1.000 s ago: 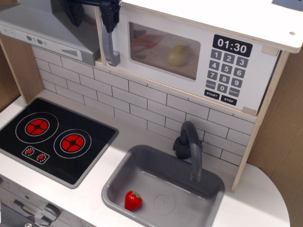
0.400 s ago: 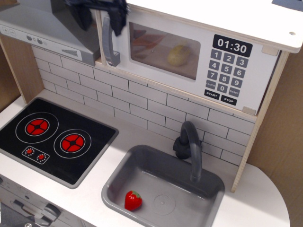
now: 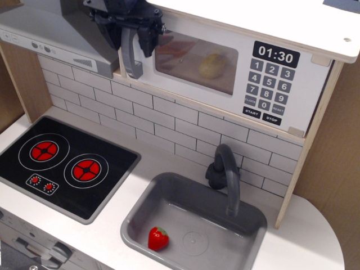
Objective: Open microwave
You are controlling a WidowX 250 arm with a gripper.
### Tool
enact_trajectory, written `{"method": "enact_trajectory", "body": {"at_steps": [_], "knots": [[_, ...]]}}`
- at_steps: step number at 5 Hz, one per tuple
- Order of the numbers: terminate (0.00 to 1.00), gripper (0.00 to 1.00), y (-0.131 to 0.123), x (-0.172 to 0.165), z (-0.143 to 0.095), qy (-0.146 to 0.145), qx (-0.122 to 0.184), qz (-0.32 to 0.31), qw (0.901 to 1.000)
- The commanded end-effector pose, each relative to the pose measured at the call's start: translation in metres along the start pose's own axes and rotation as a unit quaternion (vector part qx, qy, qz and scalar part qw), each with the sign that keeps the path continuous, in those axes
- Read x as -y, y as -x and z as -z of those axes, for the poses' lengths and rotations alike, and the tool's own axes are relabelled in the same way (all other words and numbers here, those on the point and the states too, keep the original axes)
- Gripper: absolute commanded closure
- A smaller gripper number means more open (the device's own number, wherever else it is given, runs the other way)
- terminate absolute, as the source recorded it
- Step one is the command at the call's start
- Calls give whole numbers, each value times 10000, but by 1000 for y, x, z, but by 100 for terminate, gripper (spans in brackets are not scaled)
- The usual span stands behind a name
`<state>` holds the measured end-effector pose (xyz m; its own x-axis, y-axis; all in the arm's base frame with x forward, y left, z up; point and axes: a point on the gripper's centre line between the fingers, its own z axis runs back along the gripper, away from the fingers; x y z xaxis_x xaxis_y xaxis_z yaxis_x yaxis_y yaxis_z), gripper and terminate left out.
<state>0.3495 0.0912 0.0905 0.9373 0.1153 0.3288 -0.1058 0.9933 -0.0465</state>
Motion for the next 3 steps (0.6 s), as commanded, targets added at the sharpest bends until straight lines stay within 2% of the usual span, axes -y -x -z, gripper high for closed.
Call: {"method": "enact_trajectory", "body": {"at_steps": [1, 3], "knots": [[0, 100, -12, -5, -22, 221, 323, 105, 9992], [0, 100, -15, -8, -24, 266, 415, 41, 9988]]}}
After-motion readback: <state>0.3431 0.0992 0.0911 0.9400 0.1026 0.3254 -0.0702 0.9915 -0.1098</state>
